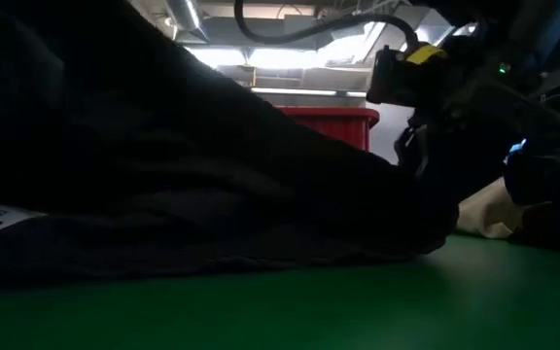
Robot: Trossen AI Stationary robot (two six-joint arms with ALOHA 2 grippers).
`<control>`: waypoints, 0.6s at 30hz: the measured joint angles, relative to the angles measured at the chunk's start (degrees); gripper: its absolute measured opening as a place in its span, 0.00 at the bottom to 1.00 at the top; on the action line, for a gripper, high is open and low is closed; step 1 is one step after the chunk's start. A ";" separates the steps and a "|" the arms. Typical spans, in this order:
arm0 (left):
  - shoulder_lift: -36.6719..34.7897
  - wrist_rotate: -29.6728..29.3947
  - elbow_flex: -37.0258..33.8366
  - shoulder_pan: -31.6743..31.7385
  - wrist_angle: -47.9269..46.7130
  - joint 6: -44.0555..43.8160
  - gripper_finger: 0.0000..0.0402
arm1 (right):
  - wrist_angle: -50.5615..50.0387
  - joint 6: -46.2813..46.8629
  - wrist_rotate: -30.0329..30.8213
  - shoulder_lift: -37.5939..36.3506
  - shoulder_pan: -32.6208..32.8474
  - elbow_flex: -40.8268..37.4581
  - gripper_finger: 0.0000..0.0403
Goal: Fold laundry
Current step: Fold the gray short
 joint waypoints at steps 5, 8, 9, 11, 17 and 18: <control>0.00 0.59 0.00 -6.27 3.39 -6.70 0.04 | 0.42 -0.02 0.05 0.00 -0.02 0.04 0.61; 0.00 -2.92 0.00 -8.09 3.56 -6.73 0.04 | 0.53 -0.02 0.04 -0.08 -0.02 0.07 0.53; 0.00 -4.05 0.00 -8.35 3.29 -6.72 0.04 | 0.51 -0.02 0.04 -0.18 -0.02 0.07 0.49; 0.00 -5.82 0.00 -8.44 2.30 -6.15 0.04 | -0.07 0.00 0.04 -0.28 -0.02 0.32 0.41; 0.00 -11.96 0.00 -7.60 0.19 -0.71 0.04 | -5.08 -2.48 0.23 -0.28 -0.07 4.61 0.08; 0.00 -13.43 0.00 -7.33 -0.37 0.27 0.04 | -7.27 -3.58 0.86 -0.28 -0.07 6.05 0.04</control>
